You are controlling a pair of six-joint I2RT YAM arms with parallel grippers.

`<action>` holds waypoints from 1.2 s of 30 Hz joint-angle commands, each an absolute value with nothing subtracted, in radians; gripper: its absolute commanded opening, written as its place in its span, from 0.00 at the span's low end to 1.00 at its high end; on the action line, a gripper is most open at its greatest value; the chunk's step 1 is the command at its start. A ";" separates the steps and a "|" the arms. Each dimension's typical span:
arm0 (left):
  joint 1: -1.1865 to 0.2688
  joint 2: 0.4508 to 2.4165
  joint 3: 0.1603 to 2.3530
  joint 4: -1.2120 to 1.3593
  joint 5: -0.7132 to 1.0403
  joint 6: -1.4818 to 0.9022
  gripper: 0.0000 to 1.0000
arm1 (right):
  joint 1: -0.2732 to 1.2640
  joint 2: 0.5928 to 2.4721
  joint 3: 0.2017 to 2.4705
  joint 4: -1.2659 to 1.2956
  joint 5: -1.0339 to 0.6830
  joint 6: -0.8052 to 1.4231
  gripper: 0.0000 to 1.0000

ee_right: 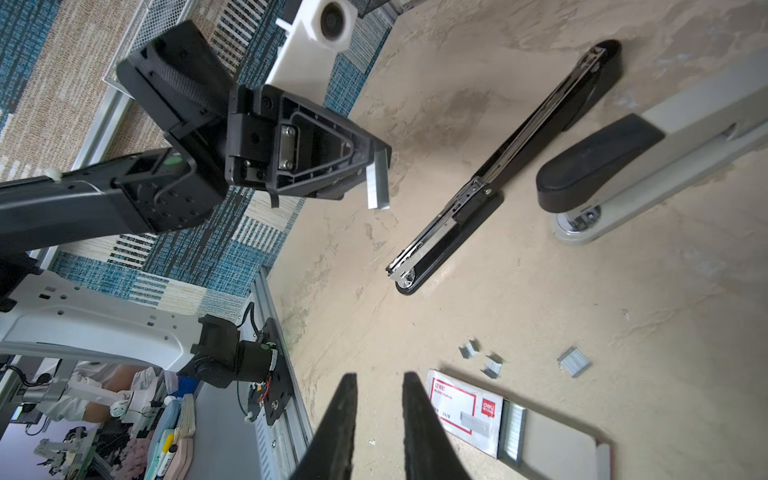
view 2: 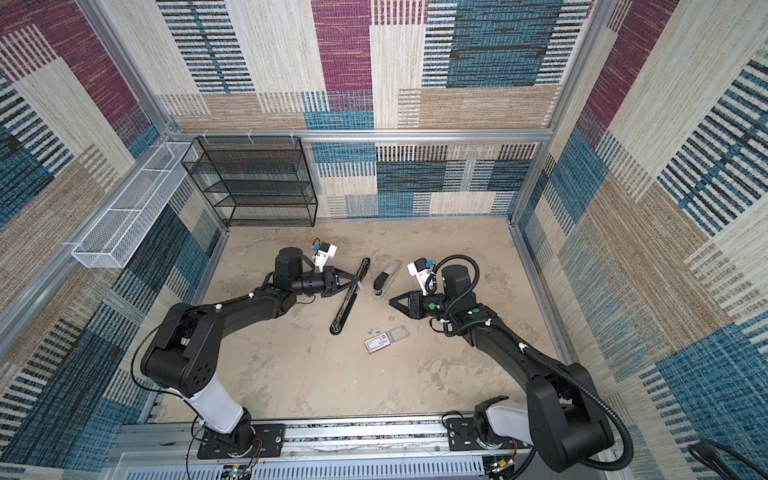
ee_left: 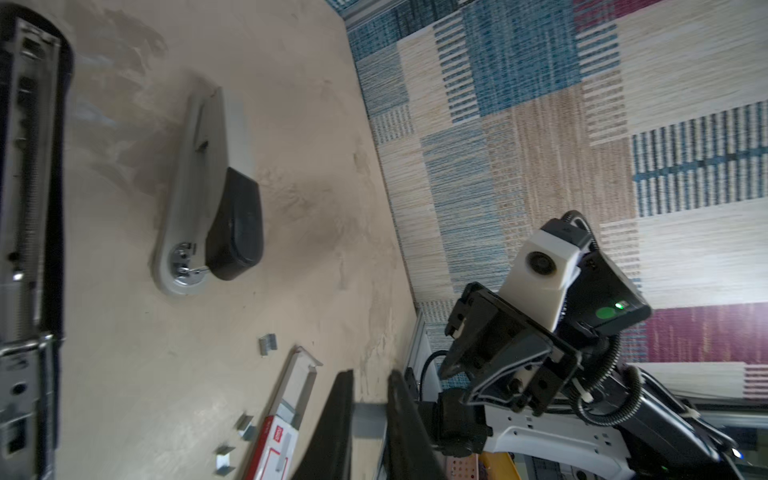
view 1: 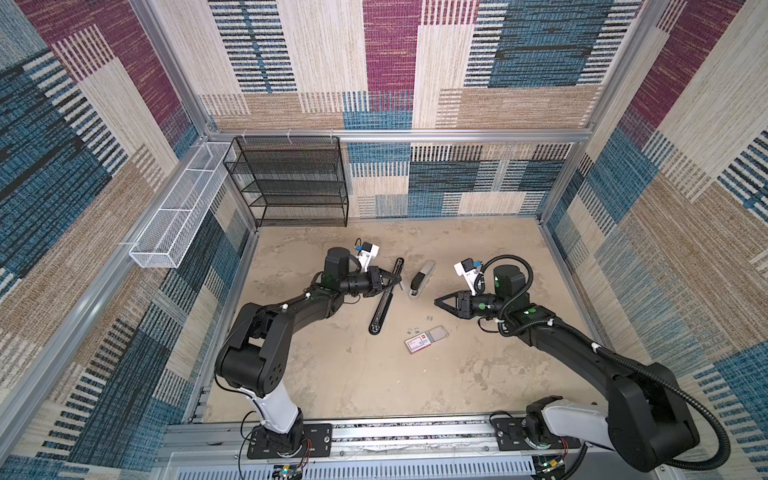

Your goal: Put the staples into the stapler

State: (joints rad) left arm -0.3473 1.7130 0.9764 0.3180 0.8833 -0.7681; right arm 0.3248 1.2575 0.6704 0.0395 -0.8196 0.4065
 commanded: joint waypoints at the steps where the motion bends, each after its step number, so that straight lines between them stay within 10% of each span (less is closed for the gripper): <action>1: -0.345 1.721 1.062 -0.123 0.748 -0.497 0.13 | 0.331 1.280 0.697 0.061 -0.786 0.377 0.24; 13: -0.409 1.799 1.349 -0.614 0.320 -0.297 0.13 | 0.455 1.392 0.800 0.024 -0.563 0.330 0.26; 36: -0.517 1.999 1.627 -0.801 0.099 -0.232 0.13 | 0.469 1.408 0.778 0.054 -0.497 0.365 0.28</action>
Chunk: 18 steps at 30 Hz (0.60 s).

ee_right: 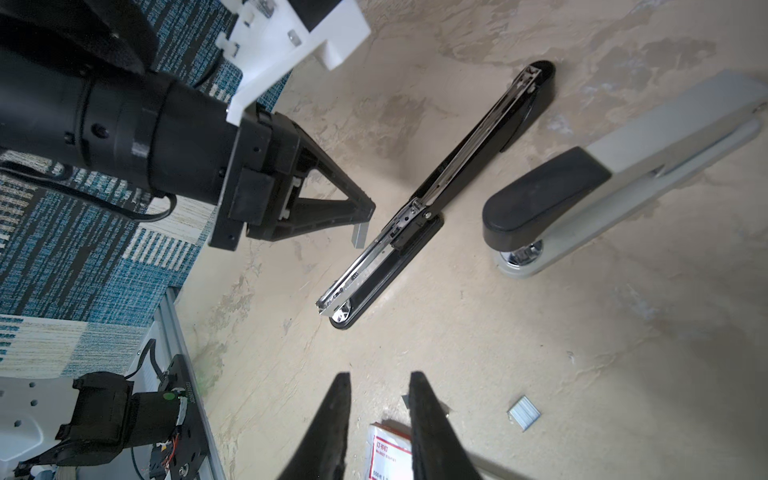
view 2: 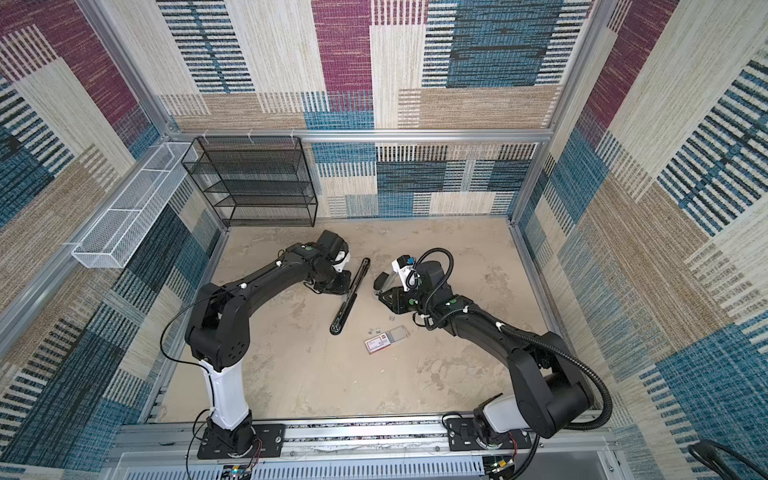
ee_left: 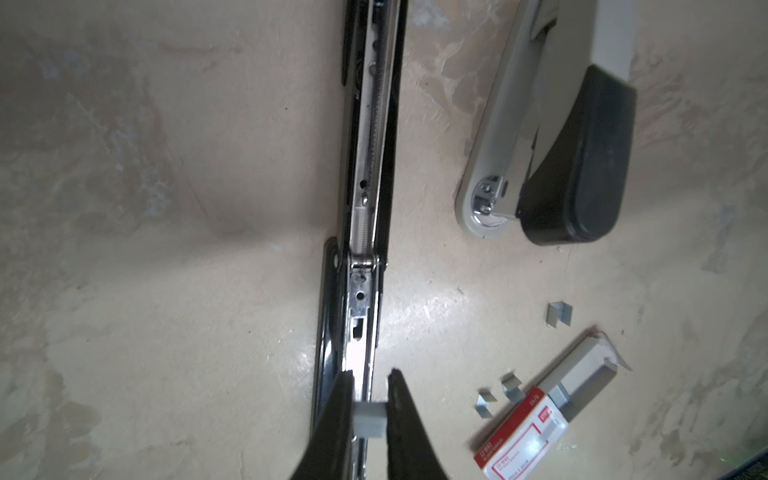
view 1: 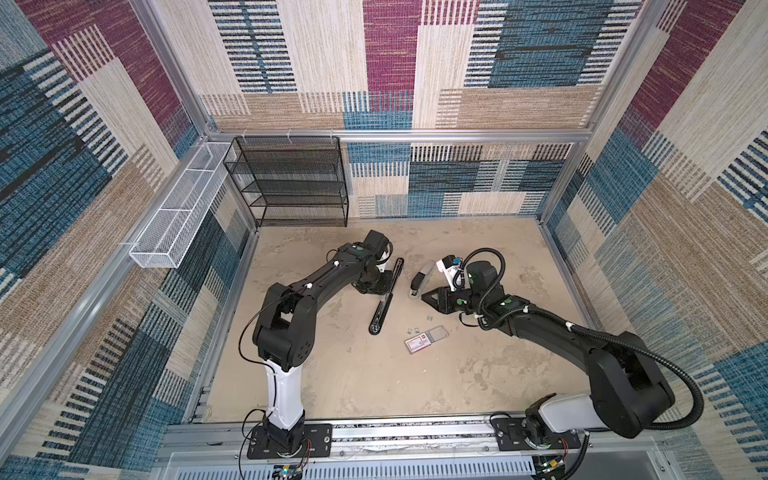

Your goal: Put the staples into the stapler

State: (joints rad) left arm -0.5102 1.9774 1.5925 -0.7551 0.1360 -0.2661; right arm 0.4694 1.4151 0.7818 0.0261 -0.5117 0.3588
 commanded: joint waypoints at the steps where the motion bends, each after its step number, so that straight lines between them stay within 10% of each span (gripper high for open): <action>1: -0.518 2.012 1.641 -0.806 0.093 -0.232 0.13 | 0.469 1.407 0.775 0.054 -0.497 0.365 0.28; 18: -0.541 2.095 1.734 -0.849 0.020 -0.212 0.12 | 0.469 1.398 0.765 0.051 -0.491 0.358 0.28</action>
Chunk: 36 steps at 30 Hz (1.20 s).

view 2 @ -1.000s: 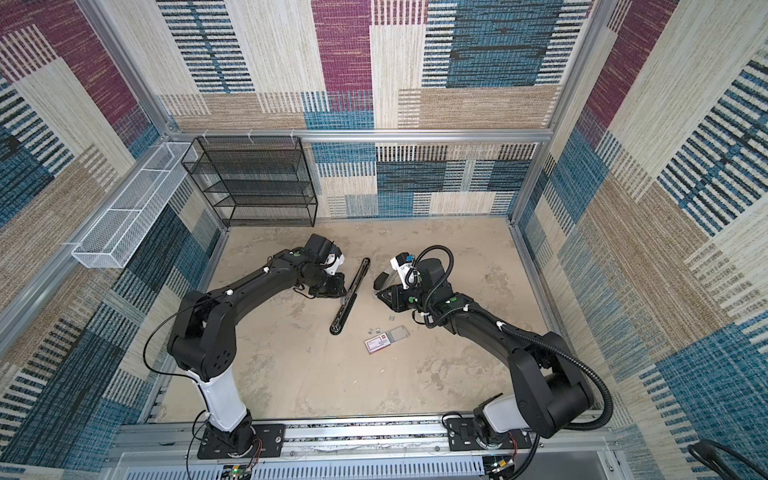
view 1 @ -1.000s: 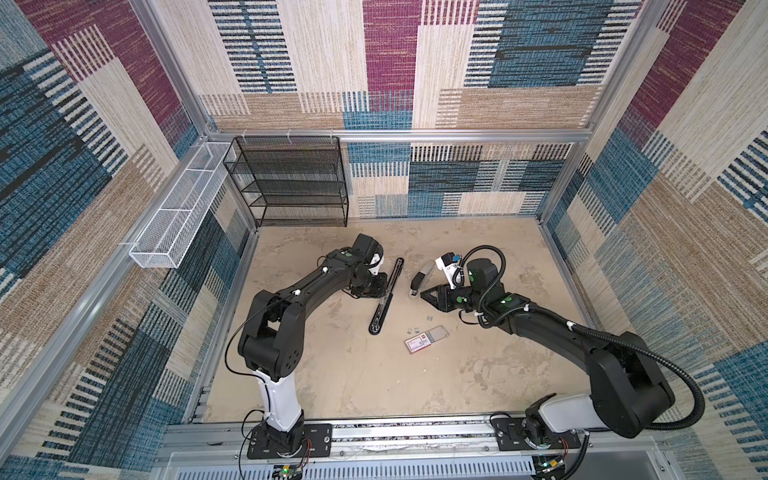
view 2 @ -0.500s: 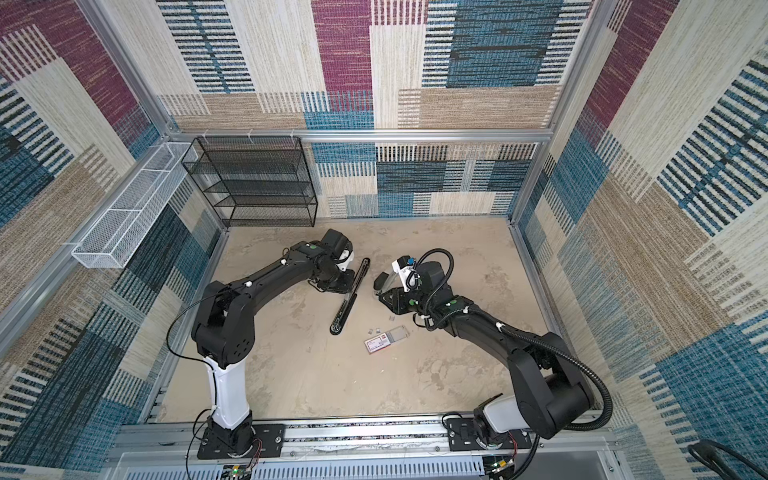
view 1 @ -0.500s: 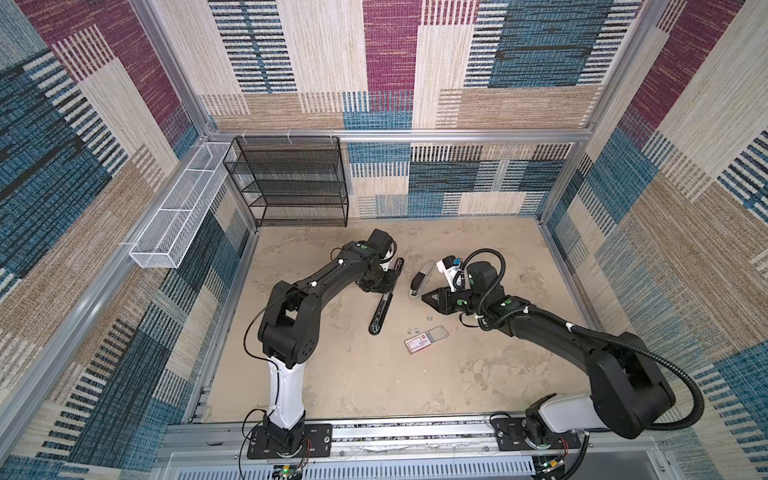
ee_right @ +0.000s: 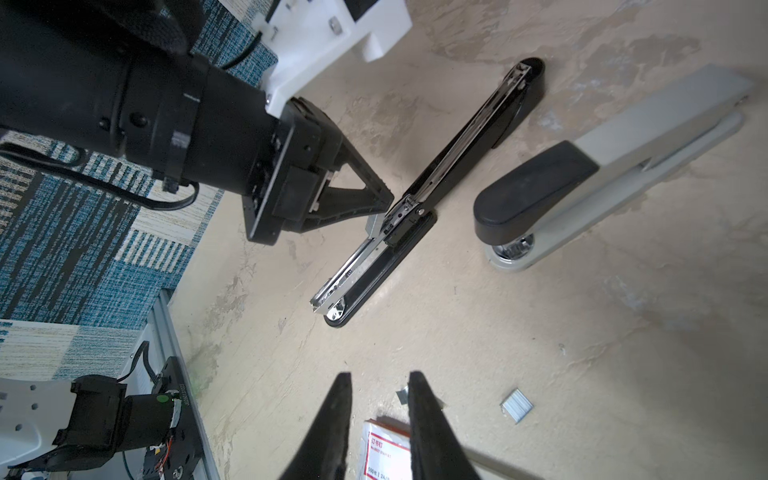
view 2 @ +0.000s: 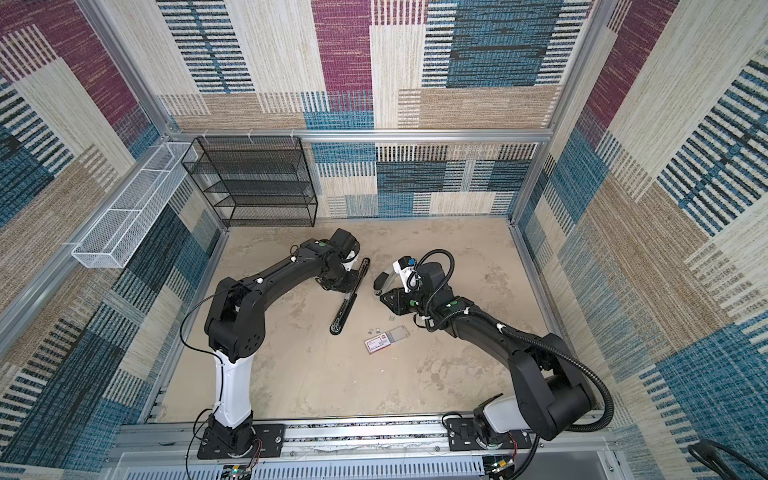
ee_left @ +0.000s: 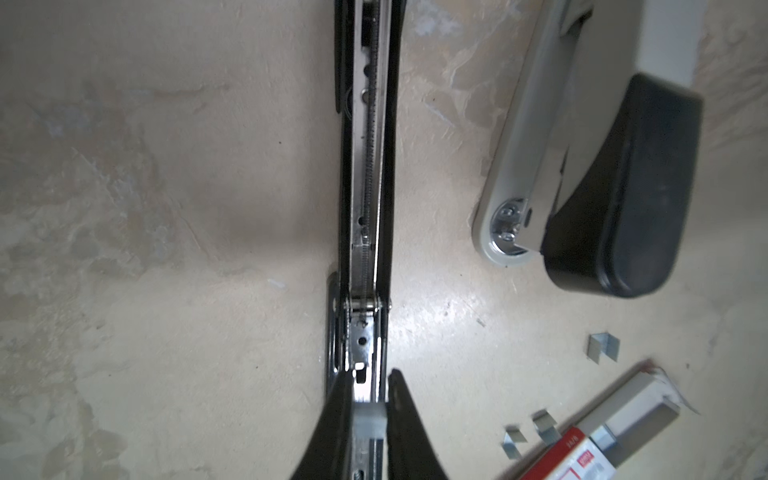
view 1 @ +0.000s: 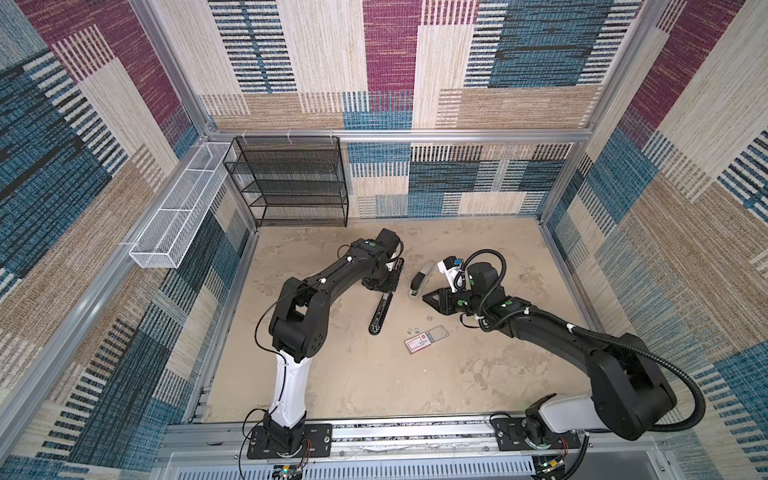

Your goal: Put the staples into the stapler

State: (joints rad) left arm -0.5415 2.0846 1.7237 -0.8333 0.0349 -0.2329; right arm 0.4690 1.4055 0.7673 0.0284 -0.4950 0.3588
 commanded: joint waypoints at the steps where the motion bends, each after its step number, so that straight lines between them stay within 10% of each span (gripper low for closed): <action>1: -0.541 2.098 1.735 -0.848 0.020 -0.211 0.12 | 0.469 1.396 0.763 0.050 -0.491 0.358 0.27; 36: -0.572 2.125 1.754 -0.870 -0.020 -0.211 0.12 | 0.469 1.366 0.743 0.041 -0.486 0.351 0.27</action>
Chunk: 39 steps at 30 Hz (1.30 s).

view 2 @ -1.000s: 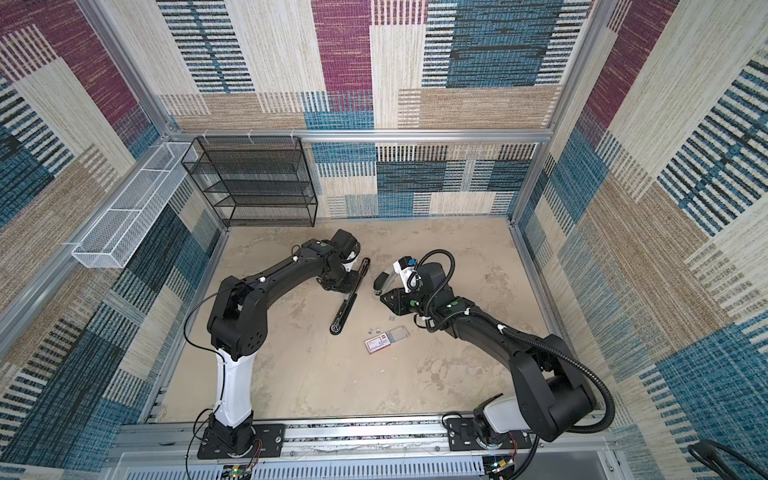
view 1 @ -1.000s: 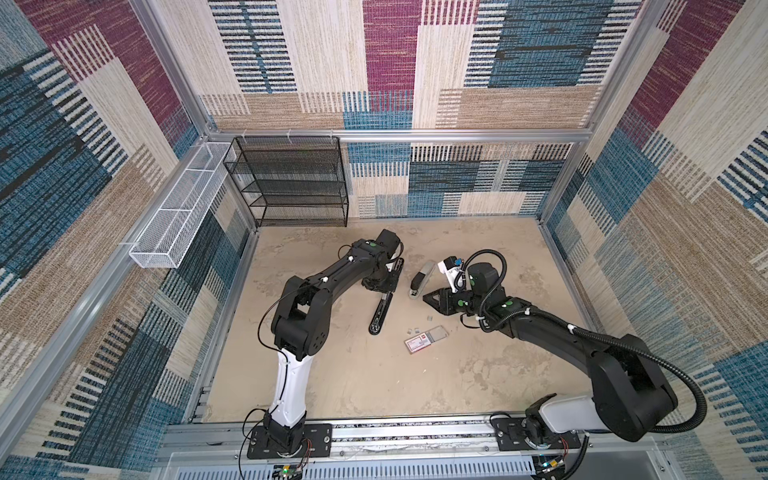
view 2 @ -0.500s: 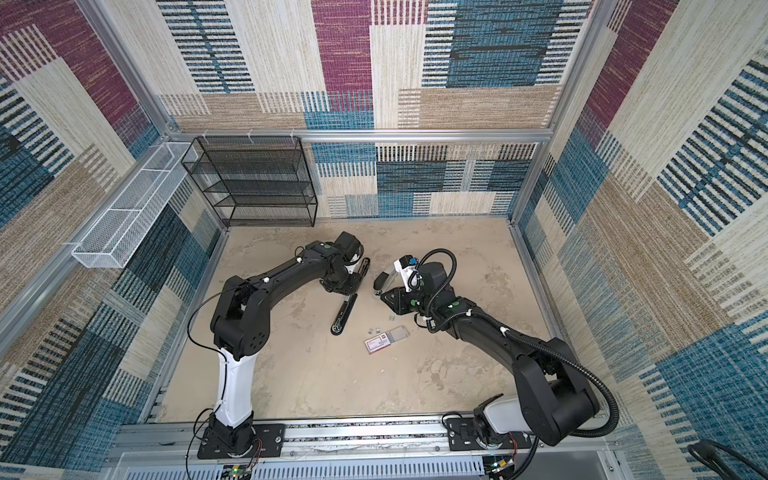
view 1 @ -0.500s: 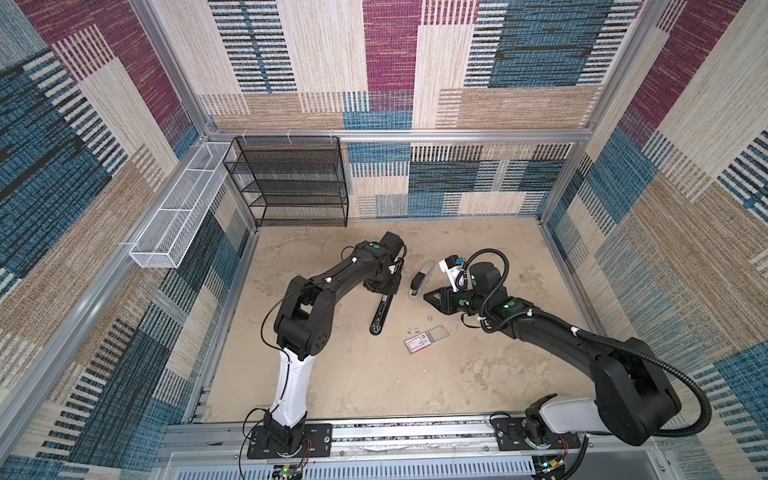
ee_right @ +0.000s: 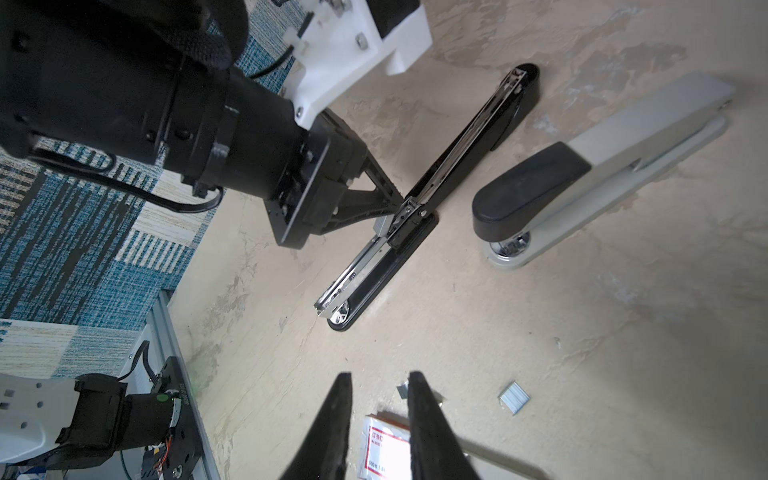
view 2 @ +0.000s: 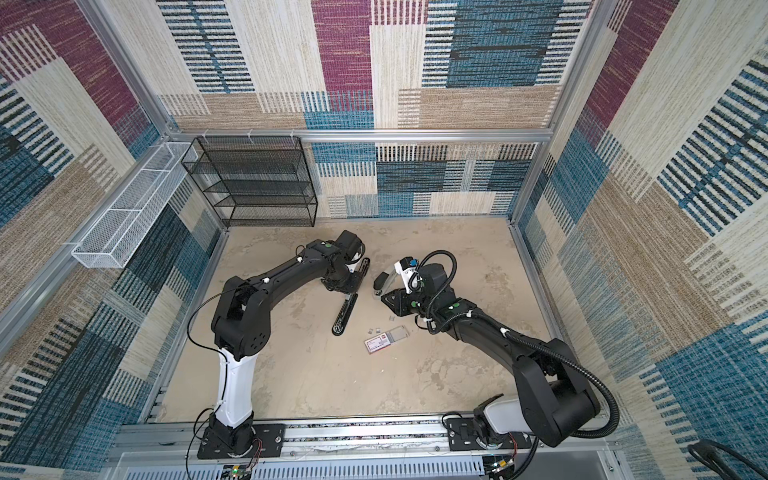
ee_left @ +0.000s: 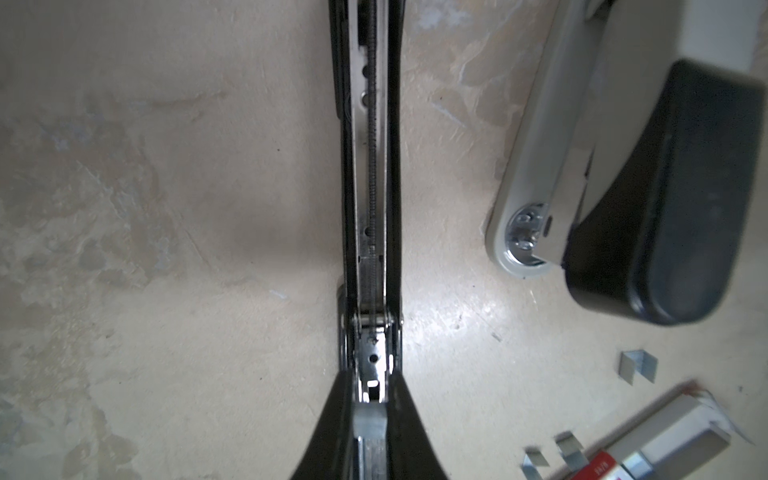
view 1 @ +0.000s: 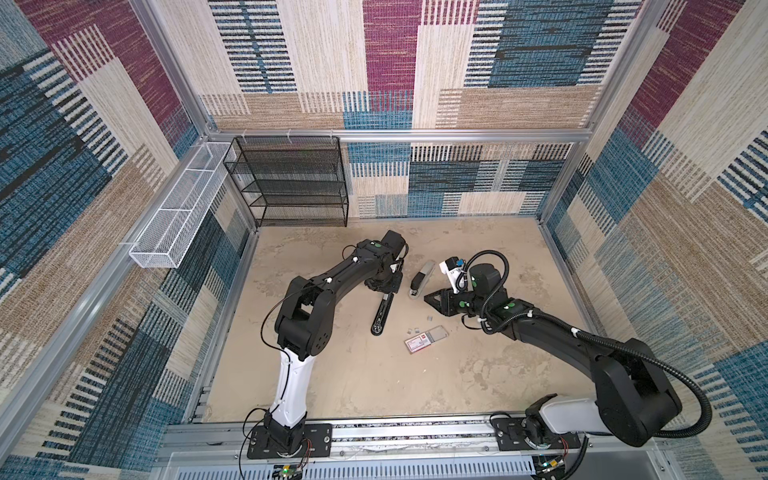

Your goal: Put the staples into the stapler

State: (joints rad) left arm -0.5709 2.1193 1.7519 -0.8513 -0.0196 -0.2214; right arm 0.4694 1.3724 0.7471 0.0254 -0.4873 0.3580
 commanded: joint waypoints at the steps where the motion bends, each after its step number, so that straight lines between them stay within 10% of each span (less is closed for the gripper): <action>1: -0.573 2.129 1.757 -0.870 -0.017 -0.212 0.12 | 0.469 1.367 0.742 0.041 -0.486 0.351 0.27; 39: -0.586 2.141 1.782 -0.887 -0.025 -0.231 0.11 | 0.469 1.363 0.712 0.067 -0.498 0.368 0.28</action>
State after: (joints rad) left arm -0.5850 2.1384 1.7725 -0.8791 -0.0261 -0.2226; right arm 0.4698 1.3685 0.7143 0.0326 -0.4908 0.3660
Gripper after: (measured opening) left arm 0.168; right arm 0.275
